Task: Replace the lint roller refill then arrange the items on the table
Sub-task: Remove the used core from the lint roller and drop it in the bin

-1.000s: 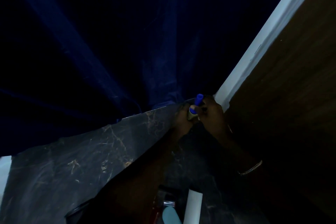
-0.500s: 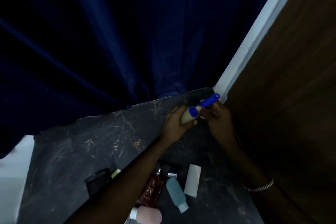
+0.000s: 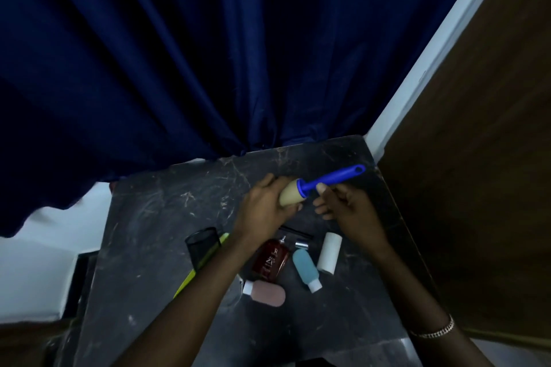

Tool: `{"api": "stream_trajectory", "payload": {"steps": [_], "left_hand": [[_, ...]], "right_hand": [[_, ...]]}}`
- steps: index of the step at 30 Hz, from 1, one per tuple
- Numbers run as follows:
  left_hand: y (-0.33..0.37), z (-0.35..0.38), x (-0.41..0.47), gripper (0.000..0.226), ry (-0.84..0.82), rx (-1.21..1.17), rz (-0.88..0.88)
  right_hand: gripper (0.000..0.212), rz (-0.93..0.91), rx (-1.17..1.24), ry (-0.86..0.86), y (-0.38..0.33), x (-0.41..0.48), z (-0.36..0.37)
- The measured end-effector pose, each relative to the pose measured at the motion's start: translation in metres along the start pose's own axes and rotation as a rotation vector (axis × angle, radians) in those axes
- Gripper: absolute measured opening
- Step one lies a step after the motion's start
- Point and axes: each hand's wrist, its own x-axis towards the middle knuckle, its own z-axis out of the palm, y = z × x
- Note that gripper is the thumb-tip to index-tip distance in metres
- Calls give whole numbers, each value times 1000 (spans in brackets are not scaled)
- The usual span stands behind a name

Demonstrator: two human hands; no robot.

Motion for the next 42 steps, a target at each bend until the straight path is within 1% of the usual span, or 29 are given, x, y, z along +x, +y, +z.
{"api": "stream_trajectory", "payload": {"steps": [2, 4, 6, 9, 10, 12, 14, 16, 18, 21, 26, 32, 35, 42], "left_hand": [[-5, -20, -15, 58, 4, 66, 0], [-8, -36, -29, 58, 7, 142, -4], [-10, -51, -45, 56, 0, 235, -9], [-10, -69, -64, 55, -9, 371, -20], [-10, -75, -70, 56, -5, 407, -23], [-11, -86, -82, 58, 8, 453, -21], [-12, -97, -93, 59, 19, 472, -6], [-13, -108, -105, 59, 37, 484, 14], [-12, -116, -115, 59, 38, 505, 37], [-13, -127, -129, 59, 23, 562, 83], [-14, -136, -149, 56, 80, 628, 173], [-21, -151, -159, 52, 103, 693, 227], [-21, -158, -164, 48, 112, 708, 220], [-30, -174, -177, 52, 77, 719, 161]], "right_hand": [[18, -19, -88, -63, -11, -19, 11], [17, -112, -232, -92, -26, -39, 21], [17, -237, -356, -69, -42, -58, 35], [15, -448, -486, 16, -62, -77, 57], [19, -518, -568, 39, -66, -81, 63], [31, -606, -809, 45, -73, -84, 74], [48, -593, -1075, -31, -78, -83, 82], [58, -504, -1239, -154, -79, -83, 91], [61, -423, -1267, -245, -77, -87, 101], [59, -366, -1270, -292, -74, -94, 117], [44, -410, -1293, -295, -68, -103, 137], [38, -498, -1302, -261, -69, -112, 153], [28, -567, -1339, -201, -71, -115, 158], [23, -541, -1373, -219, -72, -117, 161]]}}
